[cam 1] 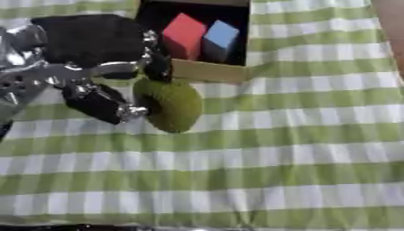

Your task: Pick up objects on the table and place them in the box.

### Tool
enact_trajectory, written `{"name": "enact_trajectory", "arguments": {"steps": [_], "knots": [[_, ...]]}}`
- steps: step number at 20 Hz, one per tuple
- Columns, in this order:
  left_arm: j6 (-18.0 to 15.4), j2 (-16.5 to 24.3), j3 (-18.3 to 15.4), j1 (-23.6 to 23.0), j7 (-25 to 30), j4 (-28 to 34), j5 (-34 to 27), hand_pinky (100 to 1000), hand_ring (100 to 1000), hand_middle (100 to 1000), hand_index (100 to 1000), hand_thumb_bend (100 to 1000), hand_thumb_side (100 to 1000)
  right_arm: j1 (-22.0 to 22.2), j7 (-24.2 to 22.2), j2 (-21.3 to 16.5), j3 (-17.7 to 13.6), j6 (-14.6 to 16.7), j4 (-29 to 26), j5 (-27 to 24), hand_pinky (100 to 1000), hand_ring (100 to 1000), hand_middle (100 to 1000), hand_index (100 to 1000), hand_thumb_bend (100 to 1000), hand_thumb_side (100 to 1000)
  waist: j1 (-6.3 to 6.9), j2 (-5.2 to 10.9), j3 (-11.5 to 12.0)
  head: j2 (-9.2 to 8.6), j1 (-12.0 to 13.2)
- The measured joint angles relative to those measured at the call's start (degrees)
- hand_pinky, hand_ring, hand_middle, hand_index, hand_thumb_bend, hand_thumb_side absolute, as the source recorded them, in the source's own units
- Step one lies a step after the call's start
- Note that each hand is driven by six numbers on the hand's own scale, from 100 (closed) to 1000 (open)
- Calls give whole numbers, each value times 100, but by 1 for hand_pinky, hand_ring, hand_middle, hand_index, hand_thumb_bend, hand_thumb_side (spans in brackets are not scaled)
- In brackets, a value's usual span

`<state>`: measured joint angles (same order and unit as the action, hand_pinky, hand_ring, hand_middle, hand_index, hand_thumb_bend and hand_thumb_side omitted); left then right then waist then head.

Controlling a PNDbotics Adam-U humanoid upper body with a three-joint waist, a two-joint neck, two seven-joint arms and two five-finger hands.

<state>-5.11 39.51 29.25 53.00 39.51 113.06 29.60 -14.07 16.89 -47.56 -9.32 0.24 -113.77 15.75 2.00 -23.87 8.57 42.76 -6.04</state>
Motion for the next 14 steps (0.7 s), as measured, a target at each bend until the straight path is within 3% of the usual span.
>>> {"name": "enact_trajectory", "arguments": {"steps": [8, 14], "knots": [[196, 68, -563, 341, -270, -60, -9, 606, 555, 467, 516, 100, 103, 48, 4, 2, -21, -5, 0, 1, 874, 930, 552, 833, 100, 462, 0, 23, 0, -1, -34], [191, -516, -785, 1097, -882, -1594, 603, 610, 560, 475, 529, 100, 100, -10, 26, 3, -37, 21, 0, 5, 875, 927, 557, 834, 100, 487, 0, 39, -35, -5, -5]]}}
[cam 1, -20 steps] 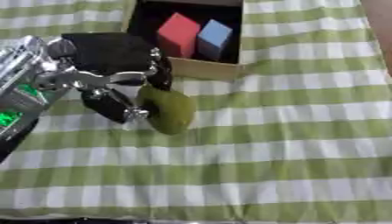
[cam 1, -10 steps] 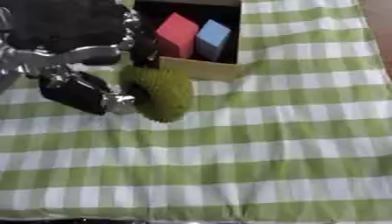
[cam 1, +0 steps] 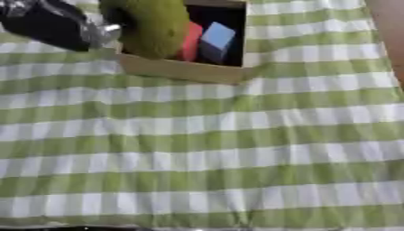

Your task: Pick up objects on the table and place them in the box.

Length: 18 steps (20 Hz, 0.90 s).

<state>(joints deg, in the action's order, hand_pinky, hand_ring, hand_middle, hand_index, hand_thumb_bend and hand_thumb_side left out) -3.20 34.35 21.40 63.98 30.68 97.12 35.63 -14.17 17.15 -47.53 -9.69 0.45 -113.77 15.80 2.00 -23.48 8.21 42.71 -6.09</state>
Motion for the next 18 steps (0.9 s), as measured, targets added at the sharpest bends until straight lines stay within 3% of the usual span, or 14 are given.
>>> {"name": "enact_trajectory", "arguments": {"steps": [8, 13, 18], "knots": [[-492, -890, -245, 491, -1054, -2068, 1160, 623, 567, 484, 541, 100, 109, -76, 88, 1, -30, 190, 0, 58, 876, 925, 559, 835, 100, 469, 0, -6, -62, -98, 182], [-729, -1271, -413, 577, -1614, -2950, 1920, 629, 574, 494, 555, 100, 108, -99, 90, 39, -14, 291, 0, 97, 876, 926, 558, 835, 100, 466, 0, -7, -119, -158, 288], [-965, -1533, -507, 587, -1943, -3606, 2312, 634, 579, 500, 564, 100, 112, -103, 81, 69, -11, 306, 0, 104, 875, 927, 557, 834, 100, 467, -2, -20, -146, -196, 330]]}}
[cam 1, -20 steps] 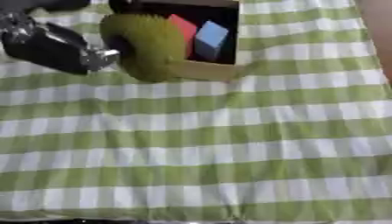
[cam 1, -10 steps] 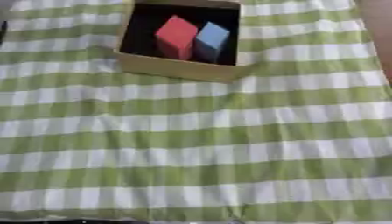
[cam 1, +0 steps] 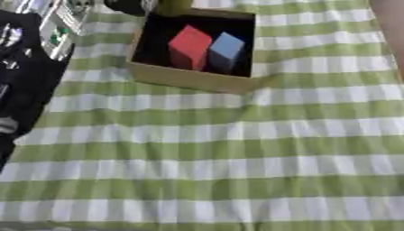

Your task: Pick up objects on the table and place them in the box.

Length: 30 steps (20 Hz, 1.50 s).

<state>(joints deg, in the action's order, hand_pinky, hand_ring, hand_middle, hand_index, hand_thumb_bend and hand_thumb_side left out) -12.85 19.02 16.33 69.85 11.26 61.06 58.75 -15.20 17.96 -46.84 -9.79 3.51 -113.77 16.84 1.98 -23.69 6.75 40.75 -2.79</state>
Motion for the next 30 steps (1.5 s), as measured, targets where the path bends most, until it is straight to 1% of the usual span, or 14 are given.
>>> {"name": "enact_trajectory", "arguments": {"steps": [4, 8, 9, 10, 11, 12, 13, 15, 16, 17, 19, 22, 25, 30], "knots": [[-211, -101, 0, 0, -108, -253, 97, 635, 580, 500, 562, 100, 111, 2, -1, 35, -2, -17, 0, 16, 875, 928, 556, 834, 100, 468, 0, 0, -8, -2, 15], [-292, -150, -1, 0, -137, -387, 231, 639, 582, 504, 572, 100, 100, 6, -7, 71, -2, -26, 0, 16, 874, 929, 554, 833, 100, 469, 1, 0, -16, -2, 16], [-284, -150, -2, 0, -131, -421, 291, 666, 607, 531, 609, 178, 100, 6, -8, 72, -2, -27, 0, 16, 874, 929, 554, 833, 100, 470, 1, 0, -20, -2, 16], [-261, -151, -4, 0, -108, -465, 365, 677, 620, 548, 635, 212, 100, 6, -10, 74, -2, -28, 0, 16, 874, 929, 554, 833, 100, 469, 1, 0, -25, -2, 16], [-233, -155, -6, -1, -72, -514, 433, 712, 667, 598, 701, 281, 137, 6, -13, 77, -2, -31, 0, 16, 874, 929, 553, 833, 100, 468, 1, 0, -31, -2, 16], [-211, -162, -12, -1, -35, -554, 488, 733, 693, 624, 735, 297, 163, 8, -16, 79, -2, -34, 0, 16, 874, 929, 553, 833, 100, 468, 1, 0, -34, -2, 16], [-197, -172, -21, -4, 1, -571, 536, 786, 754, 697, 803, 334, 230, 9, -18, 81, -2, -35, 0, 16, 874, 929, 553, 833, 100, 468, 1, 0, -34, -2, 16], [-177, -173, -37, -23, 67, -574, 596, 846, 818, 780, 878, 413, 370, 14, -20, 89, -2, -38, 0, 16, 874, 929, 552, 832, 100, 468, 1, 0, -34, -2, 16], [-163, -173, -38, -33, 106, -555, 615, 858, 830, 795, 891, 438, 410, 17, -24, 92, -2, -41, 0, 16, 874, 929, 552, 832, 100, 467, 1, 0, -34, -2, 15], [-145, -172, -39, -36, 155, -520, 630, 872, 842, 809, 901, 493, 467, 19, -29, 103, -2, -46, 0, 16, 874, 929, 551, 832, 100, 467, 1, 0, -34, -2, 14], [-104, -166, -45, -46, 277, -378, 632, 882, 855, 823, 910, 565, 527, 42, -33, 120, -2, -51, 0, 16, 873, 929, 550, 832, 100, 465, 1, 0, -24, -2, 12], [-53, -100, -76, -66, 487, -68, 625, 896, 874, 844, 926, 650, 581, 63, -47, 120, -1, -64, 0, 16, 873, 929, 550, 832, 100, 465, 1, 0, -5, -2, 7], [-34, -26, -126, -71, 643, 277, 534, 897, 876, 844, 925, 646, 599, 71, -56, 120, -1, -74, 0, 16, 873, 928, 550, 832, 100, 466, 0, 0, 6, 0, -5], [63, 73, -225, -78, 832, 877, 255, 890, 870, 836, 919, 598, 627, 108, -58, 122, 0, -77, 0, 16, 873, 928, 551, 832, 100, 468, 0, 4, 37, 19, -14]]}}
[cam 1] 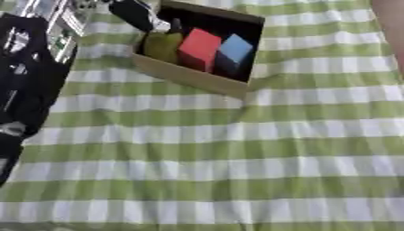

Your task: Pick up objects on the table and place them in the box.

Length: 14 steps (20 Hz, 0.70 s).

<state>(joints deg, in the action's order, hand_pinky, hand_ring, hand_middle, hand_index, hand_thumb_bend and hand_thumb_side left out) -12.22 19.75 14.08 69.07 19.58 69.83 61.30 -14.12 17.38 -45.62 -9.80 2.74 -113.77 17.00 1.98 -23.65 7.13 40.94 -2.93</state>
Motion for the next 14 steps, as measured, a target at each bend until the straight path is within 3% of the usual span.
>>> {"name": "enact_trajectory", "arguments": {"steps": [2, 5, 7, 10, 13, 14], "knots": [[103, 47, -59, -14, 47, 246, -161, 884, 861, 831, 921, 417, 592, 1, 1, 0, 0, 1, 0, 0, 874, 926, 553, 832, 100, 470, 0, 2, 15, 22, -11], [370, 195, -197, -165, -107, 868, -608, 867, 836, 810, 911, 300, 491, 1, 29, 0, -4, 29, 0, 0, 875, 922, 566, 838, 100, 470, -1, 2, 37, 56, -72], [590, 355, -324, -387, -364, 1505, -1124, 851, 809, 786, 905, 205, 487, 0, 117, 0, -9, 88, 0, 11, 875, 918, 577, 844, 100, 470, -1, 4, 67, 90, -149], [945, 644, -531, -913, -936, 2529, -2468, 831, 783, 762, 904, 173, 520, -5, 384, 0, -23, 196, 0, 83, 876, 912, 586, 839, 100, 467, -28, 11, 116, 119, -243], [1229, 891, -743, -1511, -1679, 3370, -3934, 802, 754, 730, 887, 167, 458, -55, 657, 0, -2, 349, 0, 172, 885, 912, 604, 841, 100, 412, -89, 96, 177, 133, -306], [1276, 941, -811, -1697, -1956, 3598, -4353, 801, 752, 728, 889, 149, 501, -64, 719, 0, 6, 404, 0, 201, 887, 916, 615, 844, 100, 396, -108, 136, 187, 134, -324]]}}
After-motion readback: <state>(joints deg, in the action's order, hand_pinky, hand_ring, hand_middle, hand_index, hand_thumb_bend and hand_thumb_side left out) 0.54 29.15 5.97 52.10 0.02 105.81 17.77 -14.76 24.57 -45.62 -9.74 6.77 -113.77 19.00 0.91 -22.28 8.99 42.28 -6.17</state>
